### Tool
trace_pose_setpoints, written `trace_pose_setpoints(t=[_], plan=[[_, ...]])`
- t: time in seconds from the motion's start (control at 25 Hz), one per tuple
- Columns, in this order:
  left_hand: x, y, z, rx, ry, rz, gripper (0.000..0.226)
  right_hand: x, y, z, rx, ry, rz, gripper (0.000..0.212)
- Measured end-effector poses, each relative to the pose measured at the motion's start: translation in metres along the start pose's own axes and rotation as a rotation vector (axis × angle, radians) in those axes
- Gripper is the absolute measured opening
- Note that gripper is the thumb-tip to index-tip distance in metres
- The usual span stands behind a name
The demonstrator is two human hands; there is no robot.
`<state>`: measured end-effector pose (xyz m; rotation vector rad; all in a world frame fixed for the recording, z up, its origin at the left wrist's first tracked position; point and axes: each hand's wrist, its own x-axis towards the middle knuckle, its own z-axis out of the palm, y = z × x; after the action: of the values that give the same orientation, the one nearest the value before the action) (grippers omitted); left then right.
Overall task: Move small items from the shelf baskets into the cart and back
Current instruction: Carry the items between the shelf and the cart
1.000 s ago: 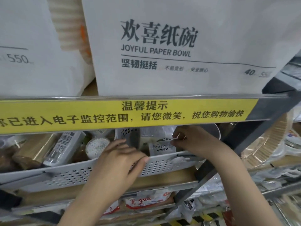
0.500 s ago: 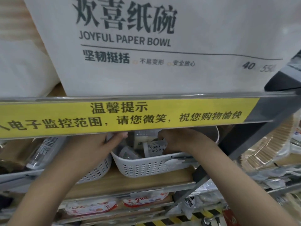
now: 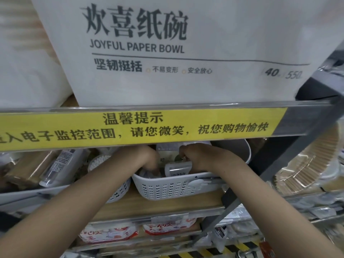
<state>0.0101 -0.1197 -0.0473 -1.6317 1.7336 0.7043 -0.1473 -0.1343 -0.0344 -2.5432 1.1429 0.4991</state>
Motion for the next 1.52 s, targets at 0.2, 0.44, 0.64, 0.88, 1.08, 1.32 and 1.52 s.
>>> trace_pose_setpoints(t=[0.2, 0.44, 0.64, 0.88, 1.08, 1.32, 1.52], plan=[[0.003, -0.006, -0.001, -0.001, -0.028, 0.002, 0.049, 0.006, 0.003, 0.003, -0.106, 0.013, 0.008, 0.037], [-0.004, -0.006, -0.002, 0.078, -0.075, 0.001, 0.039, -0.007, 0.006, -0.001, 0.159, -0.029, 0.128, 0.053], [-0.024, -0.019, -0.004, -0.131, 0.246, 0.183, 0.027, -0.03, 0.005, -0.014, 0.451, 0.151, 0.139, 0.04], [-0.064, -0.033, 0.006, -0.769, 0.627, 0.398, 0.087, -0.062, -0.009, -0.019, 0.926, 0.507, 0.008, 0.045], [-0.104, -0.02, 0.035, -0.868, 0.948, 0.475, 0.05, -0.08, -0.024, -0.003, 0.937, 0.603, -0.103, 0.054], [-0.125, -0.011, 0.072, -0.905, 1.14, 0.588, 0.057, -0.113, -0.051, 0.023, 0.961, 0.736, -0.14, 0.06], [-0.127, 0.018, 0.092, -0.973, 1.03, 0.802, 0.058, -0.155, -0.062, 0.074, 1.149, 0.886, -0.058, 0.062]])
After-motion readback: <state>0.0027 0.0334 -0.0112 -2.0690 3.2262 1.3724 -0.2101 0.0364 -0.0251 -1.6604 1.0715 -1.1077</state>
